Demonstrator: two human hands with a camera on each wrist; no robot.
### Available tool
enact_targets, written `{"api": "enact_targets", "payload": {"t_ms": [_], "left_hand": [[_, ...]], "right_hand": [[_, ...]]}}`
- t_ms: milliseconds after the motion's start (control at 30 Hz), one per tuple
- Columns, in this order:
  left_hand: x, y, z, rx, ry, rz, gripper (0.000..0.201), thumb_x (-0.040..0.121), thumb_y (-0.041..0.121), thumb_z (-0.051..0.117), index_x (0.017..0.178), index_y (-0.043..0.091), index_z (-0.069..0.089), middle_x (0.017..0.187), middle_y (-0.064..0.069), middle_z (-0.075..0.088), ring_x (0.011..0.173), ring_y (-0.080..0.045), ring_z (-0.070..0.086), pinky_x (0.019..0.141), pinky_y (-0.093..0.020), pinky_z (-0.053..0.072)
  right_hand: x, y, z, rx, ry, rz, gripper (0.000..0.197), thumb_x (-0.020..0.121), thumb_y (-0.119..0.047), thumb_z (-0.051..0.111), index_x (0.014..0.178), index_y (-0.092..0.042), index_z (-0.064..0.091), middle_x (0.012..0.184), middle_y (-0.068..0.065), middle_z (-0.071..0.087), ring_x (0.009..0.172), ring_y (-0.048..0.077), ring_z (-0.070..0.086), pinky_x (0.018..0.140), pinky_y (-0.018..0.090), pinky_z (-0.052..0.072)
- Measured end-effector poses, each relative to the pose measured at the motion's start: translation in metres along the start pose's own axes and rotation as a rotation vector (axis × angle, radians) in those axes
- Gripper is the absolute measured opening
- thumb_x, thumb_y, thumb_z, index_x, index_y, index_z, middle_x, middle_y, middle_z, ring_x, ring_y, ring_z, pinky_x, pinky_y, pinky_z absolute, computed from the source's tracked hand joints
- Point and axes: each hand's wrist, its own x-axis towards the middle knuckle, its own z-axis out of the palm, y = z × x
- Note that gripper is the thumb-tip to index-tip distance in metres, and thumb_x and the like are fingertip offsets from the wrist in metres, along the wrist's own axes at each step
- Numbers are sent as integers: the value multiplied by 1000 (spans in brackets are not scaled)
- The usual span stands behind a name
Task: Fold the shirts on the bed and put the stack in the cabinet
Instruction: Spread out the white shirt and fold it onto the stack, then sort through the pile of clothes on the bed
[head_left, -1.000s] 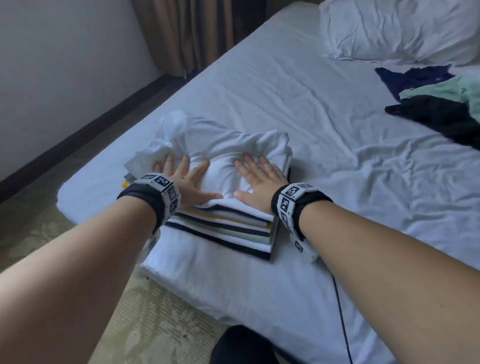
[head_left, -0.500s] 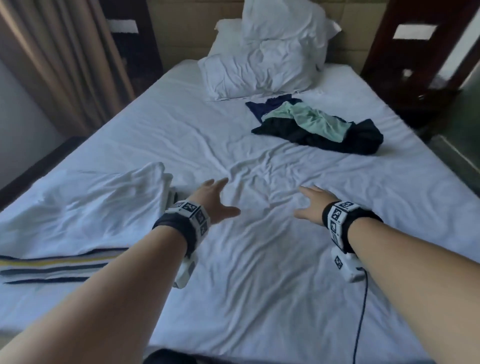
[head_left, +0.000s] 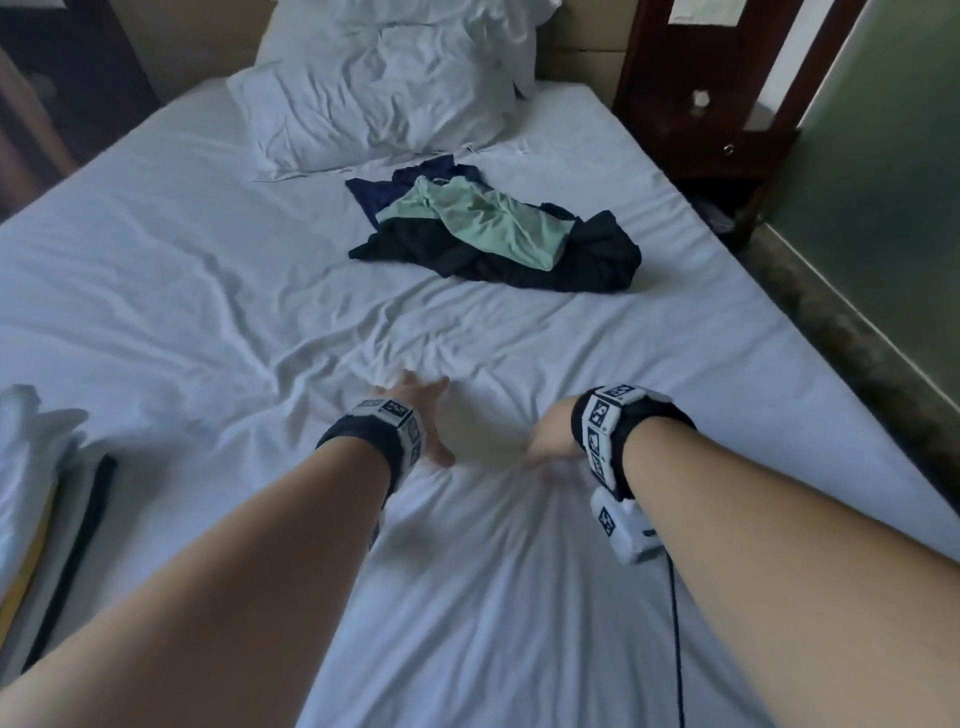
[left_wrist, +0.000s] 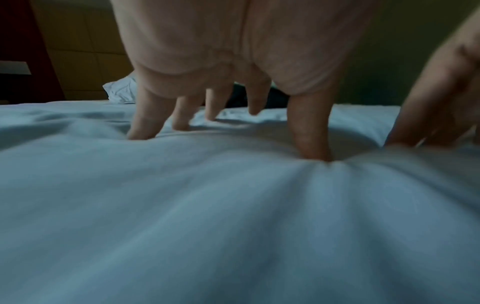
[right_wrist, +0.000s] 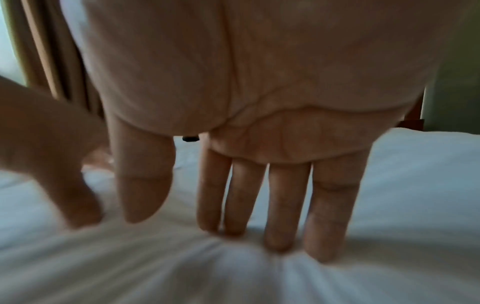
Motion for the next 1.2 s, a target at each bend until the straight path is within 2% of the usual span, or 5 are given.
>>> {"api": "enact_targets", "payload": {"t_ms": [133, 500, 700, 867, 1200], "left_hand": [[33, 2, 5, 181, -87, 16, 131, 44, 75, 87, 153, 53, 19, 149, -6, 39, 138, -43, 42, 101, -66, 45], [67, -1, 14, 233, -170, 17, 124, 47, 72, 88, 151, 39, 29, 147, -14, 36, 131, -48, 48, 100, -64, 47], [66, -4, 15, 234, -184, 14, 121, 54, 72, 86, 153, 44, 22, 157, -13, 27, 138, -47, 42, 104, -66, 44], [63, -1, 12, 262, -182, 18, 123, 62, 70, 84, 159, 43, 13, 164, -15, 16, 144, -46, 36, 111, -63, 39], [66, -1, 17, 217, -107, 120, 96, 62, 68, 84, 144, 28, 55, 141, -1, 58, 128, -30, 56, 108, -47, 46]], "right_hand": [[40, 24, -23, 104, 131, -13, 28, 85, -39, 64, 74, -13, 65, 79, 8, 64, 75, 28, 60, 69, 29, 46], [159, 34, -100, 36, 752, 56, 36, 97, -32, 47, 130, -25, 59, 168, 0, 10, 154, 35, -9, 125, 50, 0], [145, 10, -117, 130, 943, -93, 22, 100, -13, 44, 90, -14, 63, 106, 8, 65, 116, 28, 54, 124, 51, 9], [90, -14, -101, 554, 843, -278, 32, 89, -20, 49, 59, -19, 38, 54, 3, 37, 53, 22, 34, 53, 30, 31], [97, -55, 1, -3, 130, -265, 56, 66, -80, 55, 105, -42, 66, 107, -9, 69, 95, 24, 63, 85, 42, 48]]}}
